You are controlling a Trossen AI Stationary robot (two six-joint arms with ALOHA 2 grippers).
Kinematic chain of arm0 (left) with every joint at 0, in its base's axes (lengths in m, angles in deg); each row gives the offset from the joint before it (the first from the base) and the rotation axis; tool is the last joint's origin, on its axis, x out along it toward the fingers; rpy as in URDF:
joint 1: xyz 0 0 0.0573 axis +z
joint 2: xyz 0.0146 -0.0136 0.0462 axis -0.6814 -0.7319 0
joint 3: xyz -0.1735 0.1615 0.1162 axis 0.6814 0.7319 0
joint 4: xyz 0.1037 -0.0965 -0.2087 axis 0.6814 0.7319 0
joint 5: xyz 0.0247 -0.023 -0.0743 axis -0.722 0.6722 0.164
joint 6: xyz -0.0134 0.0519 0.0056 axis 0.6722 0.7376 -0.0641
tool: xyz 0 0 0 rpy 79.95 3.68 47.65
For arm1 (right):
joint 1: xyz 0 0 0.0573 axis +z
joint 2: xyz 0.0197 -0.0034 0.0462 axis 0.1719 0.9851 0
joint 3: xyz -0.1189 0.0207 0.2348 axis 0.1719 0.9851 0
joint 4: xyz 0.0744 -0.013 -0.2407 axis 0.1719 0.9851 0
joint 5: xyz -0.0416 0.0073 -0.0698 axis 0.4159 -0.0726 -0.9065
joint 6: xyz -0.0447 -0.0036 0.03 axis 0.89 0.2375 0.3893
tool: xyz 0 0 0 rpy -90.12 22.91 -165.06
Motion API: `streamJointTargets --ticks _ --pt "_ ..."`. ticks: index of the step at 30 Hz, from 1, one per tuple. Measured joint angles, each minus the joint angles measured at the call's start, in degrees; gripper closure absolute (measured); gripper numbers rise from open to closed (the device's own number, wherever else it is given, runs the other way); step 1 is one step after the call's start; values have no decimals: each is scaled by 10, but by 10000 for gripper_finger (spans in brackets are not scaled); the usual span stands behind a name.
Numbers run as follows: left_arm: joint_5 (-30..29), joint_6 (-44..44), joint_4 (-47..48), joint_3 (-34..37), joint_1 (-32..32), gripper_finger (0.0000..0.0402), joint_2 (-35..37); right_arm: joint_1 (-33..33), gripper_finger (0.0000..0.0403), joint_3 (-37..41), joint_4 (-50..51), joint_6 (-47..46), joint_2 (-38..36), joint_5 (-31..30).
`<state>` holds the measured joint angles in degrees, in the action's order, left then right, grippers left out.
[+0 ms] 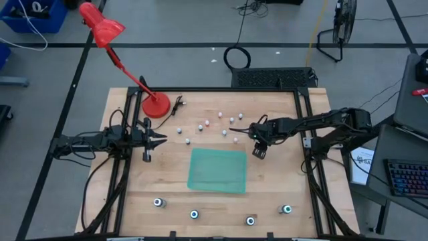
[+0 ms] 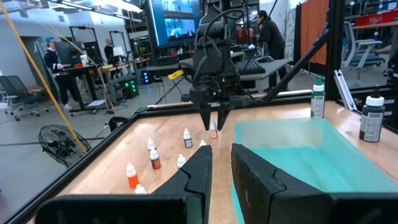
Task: Pick & Place food coloring
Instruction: Put the small orange food coloring bottle into the green bin
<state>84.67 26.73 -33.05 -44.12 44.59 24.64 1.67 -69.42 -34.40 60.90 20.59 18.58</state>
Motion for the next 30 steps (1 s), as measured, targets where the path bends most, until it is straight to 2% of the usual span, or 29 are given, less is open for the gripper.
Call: streamJointTargets --ticks 30 --pt "0 0 0 0 0 334 0 0 243 -1 13 0 -8 0"
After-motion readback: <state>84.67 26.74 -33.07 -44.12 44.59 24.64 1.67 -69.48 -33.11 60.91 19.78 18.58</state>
